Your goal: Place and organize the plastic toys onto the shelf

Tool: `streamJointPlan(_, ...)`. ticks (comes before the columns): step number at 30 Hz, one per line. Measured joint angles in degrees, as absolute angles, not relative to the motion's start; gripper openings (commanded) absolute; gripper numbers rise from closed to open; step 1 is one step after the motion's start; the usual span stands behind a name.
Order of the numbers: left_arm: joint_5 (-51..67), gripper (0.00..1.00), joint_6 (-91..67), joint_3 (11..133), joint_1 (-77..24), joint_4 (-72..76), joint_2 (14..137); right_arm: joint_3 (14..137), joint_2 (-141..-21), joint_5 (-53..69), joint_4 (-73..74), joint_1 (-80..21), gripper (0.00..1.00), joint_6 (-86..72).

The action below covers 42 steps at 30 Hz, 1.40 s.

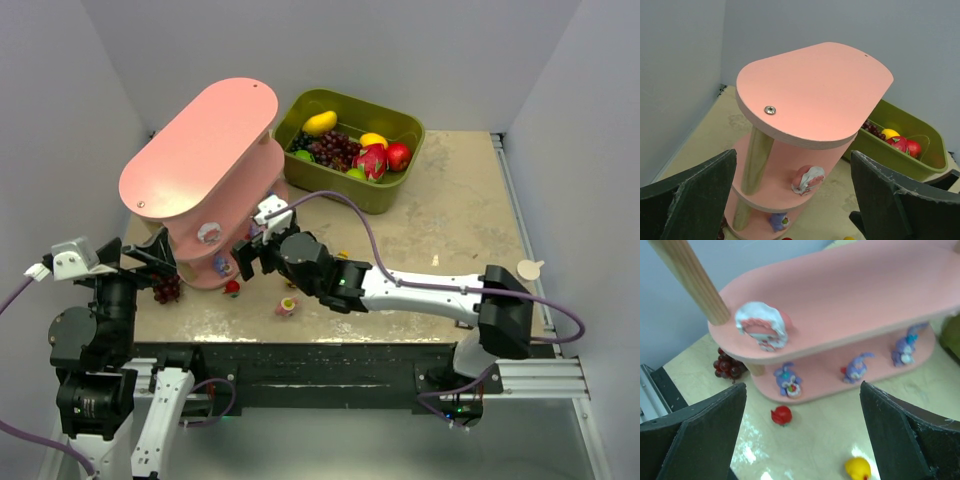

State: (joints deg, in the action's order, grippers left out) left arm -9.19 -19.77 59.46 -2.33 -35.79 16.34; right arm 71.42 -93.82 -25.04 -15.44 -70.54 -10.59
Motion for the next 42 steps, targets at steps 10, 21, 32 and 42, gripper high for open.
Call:
streamJointPlan(10,-8.45,1.00,-19.75,60.84,-2.33,-37.45,16.25,59.77,-83.92,-29.74,-3.27,-70.54,0.95,-22.70)
streamJointPlan(21,-6.55,1.00,-19.75,61.25,-2.33,-37.91,16.23,49.32,-82.78,-38.65,9.78,-67.22,0.90,-40.99)
streamJointPlan(32,-5.72,1.00,-19.75,61.28,-2.33,-37.91,16.23,33.76,-73.63,-38.13,6.11,-62.87,0.89,-51.03)
streamJointPlan(42,-5.69,1.00,-19.77,61.01,-2.33,-37.82,16.23,33.01,-71.57,-30.57,-6.94,-72.01,0.99,-39.94)
